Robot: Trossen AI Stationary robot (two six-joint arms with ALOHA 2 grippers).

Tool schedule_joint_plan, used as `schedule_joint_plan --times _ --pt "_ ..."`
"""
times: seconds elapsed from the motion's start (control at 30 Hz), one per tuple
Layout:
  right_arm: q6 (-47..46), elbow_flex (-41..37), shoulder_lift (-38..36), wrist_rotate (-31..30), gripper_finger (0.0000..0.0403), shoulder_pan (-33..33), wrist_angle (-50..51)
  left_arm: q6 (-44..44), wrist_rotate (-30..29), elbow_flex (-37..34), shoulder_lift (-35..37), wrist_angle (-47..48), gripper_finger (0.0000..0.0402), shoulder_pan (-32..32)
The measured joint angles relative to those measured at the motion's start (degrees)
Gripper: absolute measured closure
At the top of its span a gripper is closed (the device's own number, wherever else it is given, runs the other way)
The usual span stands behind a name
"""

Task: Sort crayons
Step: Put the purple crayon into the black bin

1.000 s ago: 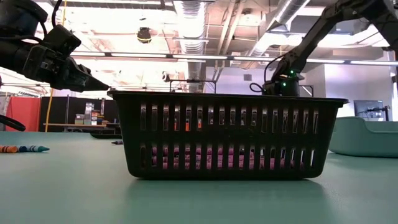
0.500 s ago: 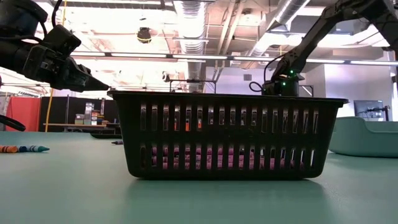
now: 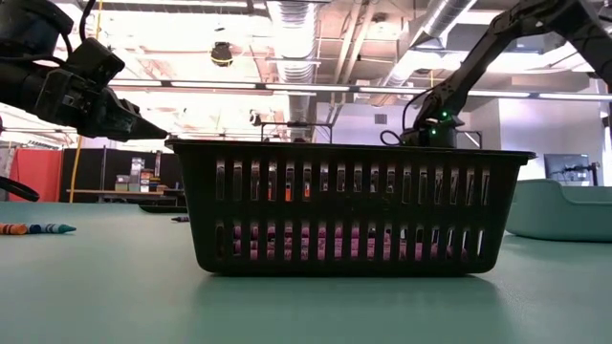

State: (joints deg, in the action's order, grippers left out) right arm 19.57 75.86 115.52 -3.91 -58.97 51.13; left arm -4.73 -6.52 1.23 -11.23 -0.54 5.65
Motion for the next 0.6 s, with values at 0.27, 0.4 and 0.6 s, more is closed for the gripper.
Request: schedule_joint_plan --times 0.27,0.4,0.6 --pt "-1.0 -0.5 -6.5 4.8 0.0396 1.5 0.6 0.0 0.0 0.0 0.0 0.0 0.0348 0.0" --pt "-1.5 -0.4 -10.5 14.6 0.0395 3.6 1.2 0.0 0.0 0.0 0.0 0.0 0.0348 0.0" --pt "-2.8 -0.3 -17.7 26.6 0.0398 10.5 1.1 0.0 0.0 0.0 0.0 0.0 0.0348 0.0"
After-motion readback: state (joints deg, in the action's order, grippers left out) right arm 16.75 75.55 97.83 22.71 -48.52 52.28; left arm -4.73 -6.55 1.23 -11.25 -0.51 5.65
